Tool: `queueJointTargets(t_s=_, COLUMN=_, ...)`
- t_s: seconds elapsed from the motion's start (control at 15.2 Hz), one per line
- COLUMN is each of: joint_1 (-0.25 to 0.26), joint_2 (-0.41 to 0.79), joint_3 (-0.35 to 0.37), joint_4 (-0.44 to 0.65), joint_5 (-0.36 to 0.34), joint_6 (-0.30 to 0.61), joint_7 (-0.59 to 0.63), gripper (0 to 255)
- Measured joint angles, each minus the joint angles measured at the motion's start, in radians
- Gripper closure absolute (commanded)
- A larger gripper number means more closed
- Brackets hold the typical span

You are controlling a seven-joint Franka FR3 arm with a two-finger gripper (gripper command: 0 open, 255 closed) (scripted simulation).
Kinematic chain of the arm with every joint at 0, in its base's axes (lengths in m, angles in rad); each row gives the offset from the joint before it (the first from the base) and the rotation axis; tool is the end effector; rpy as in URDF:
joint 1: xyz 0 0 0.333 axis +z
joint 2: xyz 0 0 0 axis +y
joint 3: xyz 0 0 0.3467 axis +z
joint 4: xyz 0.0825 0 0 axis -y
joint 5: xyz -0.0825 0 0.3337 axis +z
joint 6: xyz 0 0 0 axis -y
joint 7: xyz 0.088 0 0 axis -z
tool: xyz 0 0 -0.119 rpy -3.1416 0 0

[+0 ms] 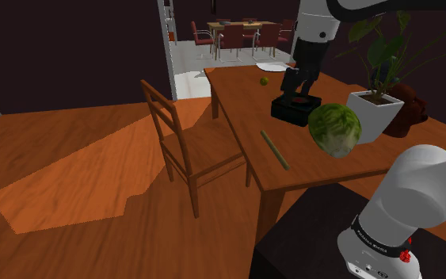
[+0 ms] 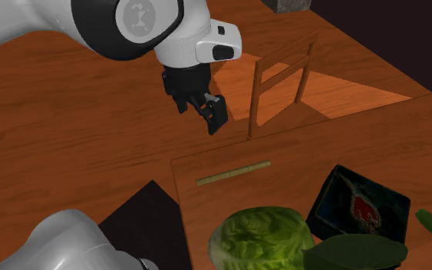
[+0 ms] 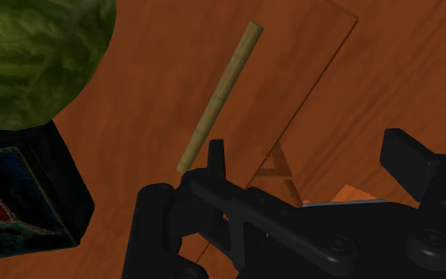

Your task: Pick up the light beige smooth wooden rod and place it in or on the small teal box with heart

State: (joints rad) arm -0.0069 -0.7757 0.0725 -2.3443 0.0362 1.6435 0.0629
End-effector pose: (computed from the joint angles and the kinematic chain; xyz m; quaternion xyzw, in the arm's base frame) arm 0.2456 0.0291 0.6086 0.9993 -0.0087 0.0371 0.0053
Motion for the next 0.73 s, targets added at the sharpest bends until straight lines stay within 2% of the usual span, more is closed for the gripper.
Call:
queueJointTargets(t_s=0.2, joint_1=-0.012, joint_2=0.020, joint_3=-0.004, joint_4=-0.023, joint_5=0.006, joint_6=0.032, joint_7=0.019, gripper=0)
queueJointTargets(t_s=0.73, joint_1=-0.082, joint_2=0.190, joint_3=-0.036, joint_4=-0.127, joint_5=0.050, joint_6=0.243, joint_7=0.126, gripper=0)
